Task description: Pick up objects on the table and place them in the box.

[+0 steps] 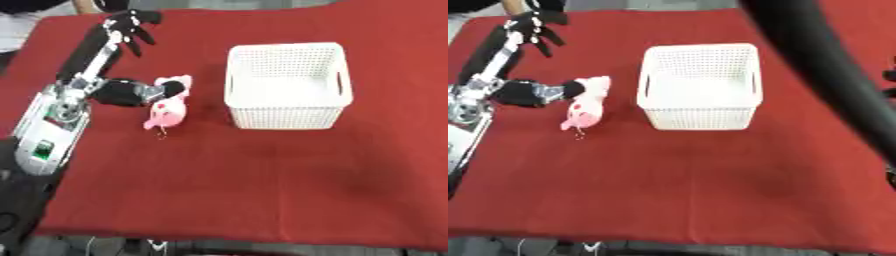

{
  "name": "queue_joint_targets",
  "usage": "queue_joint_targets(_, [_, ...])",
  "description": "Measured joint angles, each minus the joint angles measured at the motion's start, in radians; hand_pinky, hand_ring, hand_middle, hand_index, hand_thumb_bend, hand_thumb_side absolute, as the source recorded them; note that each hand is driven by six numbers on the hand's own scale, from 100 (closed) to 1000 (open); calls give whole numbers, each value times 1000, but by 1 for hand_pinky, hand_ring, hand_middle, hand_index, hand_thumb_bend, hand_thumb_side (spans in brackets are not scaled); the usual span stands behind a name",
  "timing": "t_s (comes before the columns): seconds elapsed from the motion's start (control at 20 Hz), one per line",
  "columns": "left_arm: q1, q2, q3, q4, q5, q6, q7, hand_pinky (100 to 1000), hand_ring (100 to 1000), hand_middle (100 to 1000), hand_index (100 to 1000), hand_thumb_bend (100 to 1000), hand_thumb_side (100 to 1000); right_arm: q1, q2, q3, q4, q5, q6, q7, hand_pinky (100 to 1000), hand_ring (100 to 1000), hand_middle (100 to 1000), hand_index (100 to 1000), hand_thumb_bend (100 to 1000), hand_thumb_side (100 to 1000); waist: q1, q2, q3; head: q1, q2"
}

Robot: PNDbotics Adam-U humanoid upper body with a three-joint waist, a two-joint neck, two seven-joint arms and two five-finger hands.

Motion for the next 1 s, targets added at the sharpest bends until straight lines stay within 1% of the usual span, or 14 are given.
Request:
queue_joint_targets(0.1, [-29, 3, -12, 46, 15, -11, -7, 461, 642, 769, 901, 602, 704, 0, 0, 3, 0, -1, -1, 2, 628, 751, 813, 837, 160, 763, 1, 2, -5, 13, 0])
queue_joint_targets(0.25, [-63, 8, -32, 107, 38, -27, -24, 445, 634, 768, 907, 577, 723, -1, 0, 3, 0, -4, -2, 5, 628, 751, 814, 837, 158, 763, 3, 5, -8, 21, 0])
queue_joint_targets(0.5, [-97, -4, -63, 157, 89, -45, -57, 444, 634, 768, 907, 572, 729, -2, 0, 4, 0, -5, -4, 8, 629, 752, 814, 838, 157, 763, 6, 7, -18, 21, 0])
queue_joint_targets(0.75, [-127, -11, -90, 192, 92, -56, -90, 456, 643, 767, 903, 597, 721, -6, 0, 4, 0, -6, -4, 9, 629, 753, 815, 838, 155, 762, 12, 12, -25, 21, 0])
queue_joint_targets(1.0, [-156, 0, -121, 254, 67, -75, -121, 467, 651, 764, 899, 593, 728, -6, -1, 4, 0, -7, -6, 14, 629, 753, 815, 838, 155, 762, 16, 12, -29, 21, 0])
